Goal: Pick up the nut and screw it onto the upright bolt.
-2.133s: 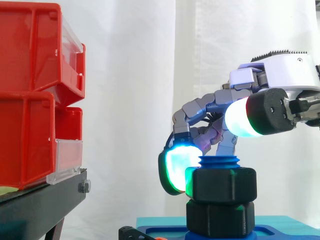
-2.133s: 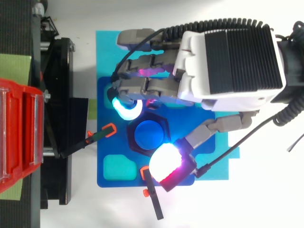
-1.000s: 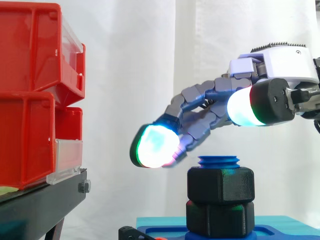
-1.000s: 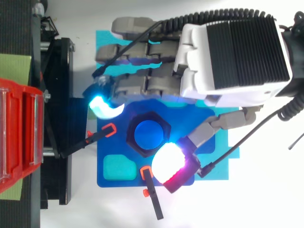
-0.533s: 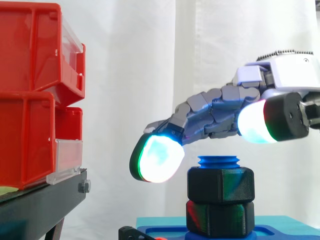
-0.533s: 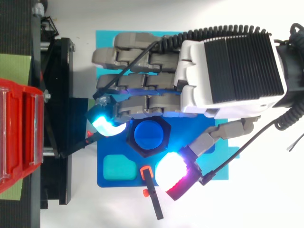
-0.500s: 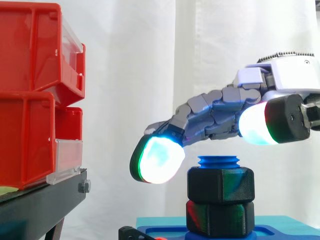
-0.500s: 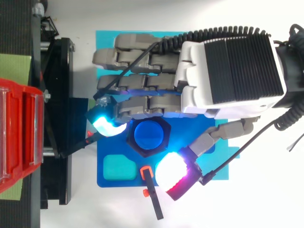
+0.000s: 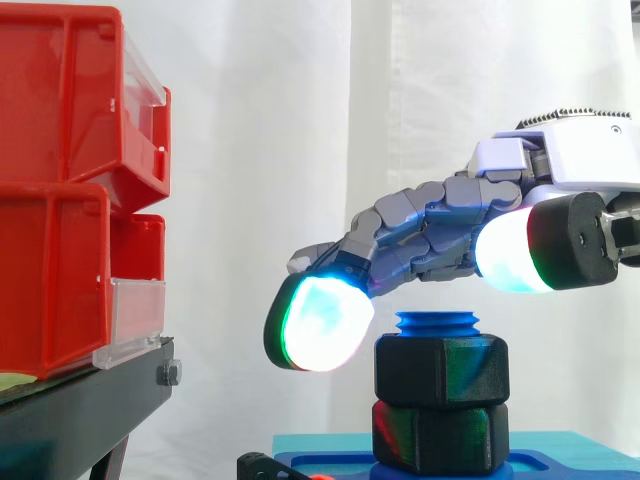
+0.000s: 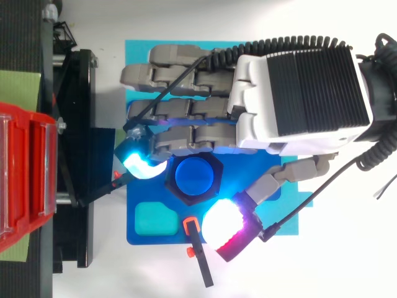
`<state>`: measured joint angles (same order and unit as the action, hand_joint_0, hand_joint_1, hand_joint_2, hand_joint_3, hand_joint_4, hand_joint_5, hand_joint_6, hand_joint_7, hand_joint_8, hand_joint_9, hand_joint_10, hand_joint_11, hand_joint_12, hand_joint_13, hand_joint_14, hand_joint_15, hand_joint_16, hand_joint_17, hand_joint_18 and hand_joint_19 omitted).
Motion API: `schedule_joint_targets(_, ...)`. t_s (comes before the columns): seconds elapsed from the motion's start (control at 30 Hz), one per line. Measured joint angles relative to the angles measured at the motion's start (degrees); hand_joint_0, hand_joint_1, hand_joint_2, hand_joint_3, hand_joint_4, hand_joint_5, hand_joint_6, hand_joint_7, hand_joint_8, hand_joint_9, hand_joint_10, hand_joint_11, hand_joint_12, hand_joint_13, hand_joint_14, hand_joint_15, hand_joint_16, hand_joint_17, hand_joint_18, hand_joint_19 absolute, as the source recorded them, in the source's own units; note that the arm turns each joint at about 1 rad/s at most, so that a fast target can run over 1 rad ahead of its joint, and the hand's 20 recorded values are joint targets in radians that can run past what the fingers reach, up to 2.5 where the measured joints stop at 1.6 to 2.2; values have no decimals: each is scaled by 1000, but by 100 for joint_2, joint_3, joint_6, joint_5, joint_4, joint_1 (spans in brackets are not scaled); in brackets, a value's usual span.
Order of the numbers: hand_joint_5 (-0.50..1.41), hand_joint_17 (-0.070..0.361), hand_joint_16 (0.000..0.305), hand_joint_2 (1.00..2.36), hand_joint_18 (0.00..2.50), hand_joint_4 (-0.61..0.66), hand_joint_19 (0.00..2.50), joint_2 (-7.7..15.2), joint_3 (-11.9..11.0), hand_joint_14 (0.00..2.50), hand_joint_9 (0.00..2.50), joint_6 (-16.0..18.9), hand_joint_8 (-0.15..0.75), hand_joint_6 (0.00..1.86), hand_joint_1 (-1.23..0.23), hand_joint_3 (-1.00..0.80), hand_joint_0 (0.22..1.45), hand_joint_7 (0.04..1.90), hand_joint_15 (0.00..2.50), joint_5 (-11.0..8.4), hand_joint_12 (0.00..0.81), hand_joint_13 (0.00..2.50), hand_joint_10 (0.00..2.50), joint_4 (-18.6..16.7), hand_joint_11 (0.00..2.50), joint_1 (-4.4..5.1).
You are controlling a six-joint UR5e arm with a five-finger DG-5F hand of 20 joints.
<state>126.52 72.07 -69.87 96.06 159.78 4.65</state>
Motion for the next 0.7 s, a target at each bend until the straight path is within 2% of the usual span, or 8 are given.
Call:
schedule_joint_targets(0.27, -52, 78, 35, 1000, 0, 263, 0, -3, 0, 0, 745, 0, 264, 504, -368, -500, 452, 959, 0, 5, 289, 151, 0, 22, 0, -40)
schedule_joint_targets(0.47, -20, 73, 32, 1000, 0, 256, 0, -4, 1, 0, 885, 0, 274, 504, -374, -500, 461, 1061, 0, 27, 279, 270, 0, 35, 0, -131)
schedule_joint_targets(0.7, 15, 66, 29, 1000, 0, 190, 0, -5, 2, 0, 1002, 0, 277, 504, -385, -500, 472, 1182, 0, 89, 267, 362, 0, 53, 0, -247)
